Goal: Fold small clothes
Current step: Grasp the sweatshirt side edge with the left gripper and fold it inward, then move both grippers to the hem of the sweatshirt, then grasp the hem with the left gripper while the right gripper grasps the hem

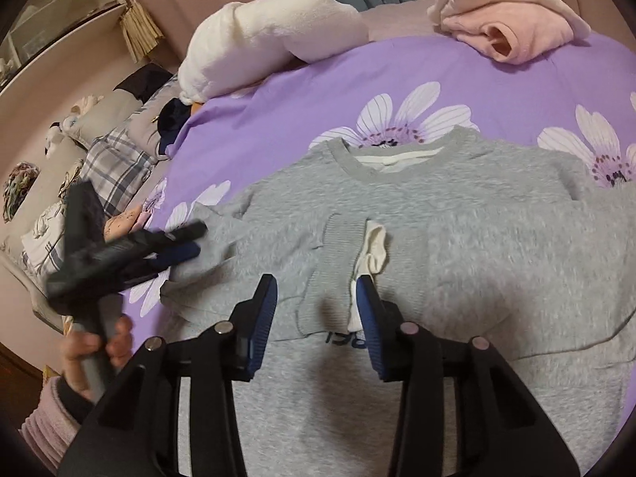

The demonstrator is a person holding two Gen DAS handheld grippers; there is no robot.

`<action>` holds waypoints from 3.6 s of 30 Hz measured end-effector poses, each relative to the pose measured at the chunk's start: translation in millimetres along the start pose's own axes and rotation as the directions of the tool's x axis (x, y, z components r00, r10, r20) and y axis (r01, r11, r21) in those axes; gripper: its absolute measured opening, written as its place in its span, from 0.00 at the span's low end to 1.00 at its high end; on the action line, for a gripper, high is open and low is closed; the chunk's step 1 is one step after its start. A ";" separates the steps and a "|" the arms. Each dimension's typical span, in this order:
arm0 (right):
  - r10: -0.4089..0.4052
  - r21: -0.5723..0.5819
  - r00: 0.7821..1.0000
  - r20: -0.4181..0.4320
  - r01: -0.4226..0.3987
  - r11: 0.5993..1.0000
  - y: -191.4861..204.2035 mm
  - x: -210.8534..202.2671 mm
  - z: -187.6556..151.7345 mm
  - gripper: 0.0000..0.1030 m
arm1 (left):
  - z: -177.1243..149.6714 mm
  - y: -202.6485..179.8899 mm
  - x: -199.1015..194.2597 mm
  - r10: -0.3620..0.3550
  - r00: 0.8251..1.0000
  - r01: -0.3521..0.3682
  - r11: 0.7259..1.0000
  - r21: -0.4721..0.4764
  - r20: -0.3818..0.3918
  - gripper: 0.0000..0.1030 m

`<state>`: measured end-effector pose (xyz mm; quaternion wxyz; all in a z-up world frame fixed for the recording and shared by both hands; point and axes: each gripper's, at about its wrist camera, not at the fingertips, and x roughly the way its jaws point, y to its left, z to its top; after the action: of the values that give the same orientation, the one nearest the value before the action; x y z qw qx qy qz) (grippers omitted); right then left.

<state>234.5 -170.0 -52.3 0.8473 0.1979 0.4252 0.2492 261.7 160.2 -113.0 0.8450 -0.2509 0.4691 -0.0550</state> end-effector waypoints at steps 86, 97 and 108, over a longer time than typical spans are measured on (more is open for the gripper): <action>-0.123 0.217 0.992 0.019 0.116 0.969 -46.0 -181.8 -204.3 0.59 | -255.2 -67.4 -140.4 0.215 0.976 -0.205 0.893 0.401 0.022 0.55; -0.157 0.228 0.987 0.031 0.146 0.963 -49.9 -188.2 -198.7 0.68 | -251.1 -67.1 -155.0 0.220 0.973 -0.227 0.896 0.381 0.065 0.64; -0.226 0.255 0.974 0.031 0.211 0.944 -63.8 -198.3 -201.1 0.74 | -231.1 -34.6 -163.7 0.166 0.986 -0.168 0.955 0.245 0.029 0.65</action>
<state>-16.0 -313.2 -76.5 0.8504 0.2622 0.4468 0.0922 -13.7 97.8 -71.6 0.8731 -0.1038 0.4746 -0.0401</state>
